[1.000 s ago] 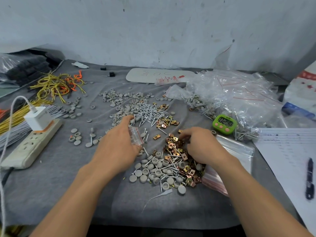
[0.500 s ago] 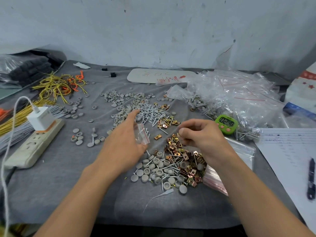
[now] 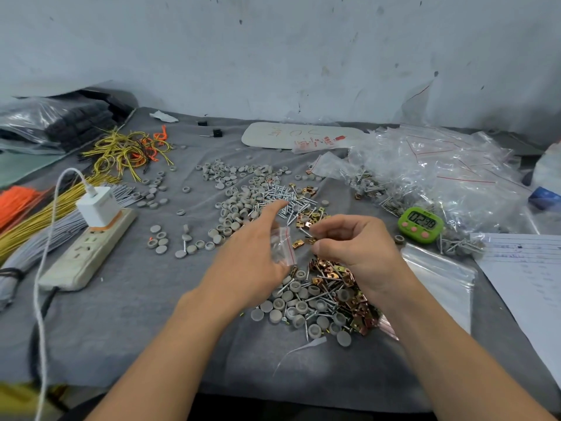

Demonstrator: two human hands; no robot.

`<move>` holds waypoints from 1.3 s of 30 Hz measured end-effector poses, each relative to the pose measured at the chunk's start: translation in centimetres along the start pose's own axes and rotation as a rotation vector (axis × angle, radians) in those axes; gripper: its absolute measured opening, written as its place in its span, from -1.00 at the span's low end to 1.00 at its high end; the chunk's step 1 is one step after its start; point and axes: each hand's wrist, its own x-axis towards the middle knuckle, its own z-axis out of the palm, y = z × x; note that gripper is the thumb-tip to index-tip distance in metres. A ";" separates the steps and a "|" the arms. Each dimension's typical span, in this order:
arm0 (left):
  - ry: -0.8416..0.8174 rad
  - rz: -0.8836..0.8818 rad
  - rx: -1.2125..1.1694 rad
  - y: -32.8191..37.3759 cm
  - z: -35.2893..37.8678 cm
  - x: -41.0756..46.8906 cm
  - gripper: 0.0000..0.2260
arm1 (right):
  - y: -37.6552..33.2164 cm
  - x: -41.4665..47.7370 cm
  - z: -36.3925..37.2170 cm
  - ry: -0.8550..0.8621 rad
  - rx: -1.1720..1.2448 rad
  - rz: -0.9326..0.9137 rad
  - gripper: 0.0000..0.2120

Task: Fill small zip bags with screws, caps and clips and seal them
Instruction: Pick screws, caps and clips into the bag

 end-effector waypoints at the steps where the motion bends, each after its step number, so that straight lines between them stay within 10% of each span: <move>1: -0.014 0.008 -0.002 0.1 0.0 0.0 -0.21 | -0.1 0.0 0.2 0.000 -0.039 -0.022 -0.66; 13: -0.083 0.079 -0.064 1.2 -0.2 -0.1 -0.12 | -0.1 -0.6 3.7 -0.109 -0.261 -0.164 -0.79; 19: 0.124 -0.074 -0.055 0.4 -1.0 0.0 -0.17 | -0.4 0.8 -0.6 0.327 -0.606 -0.109 -0.80; 24: 0.169 -0.198 -0.017 -0.6 -1.2 0.2 -0.21 | 0.6 1.3 -3.1 -0.043 -1.102 0.200 -0.66; 39: 0.172 -0.178 0.046 -0.1 -1.1 0.0 -0.25 | 1.2 1.1 -3.9 0.175 -0.828 0.061 -0.78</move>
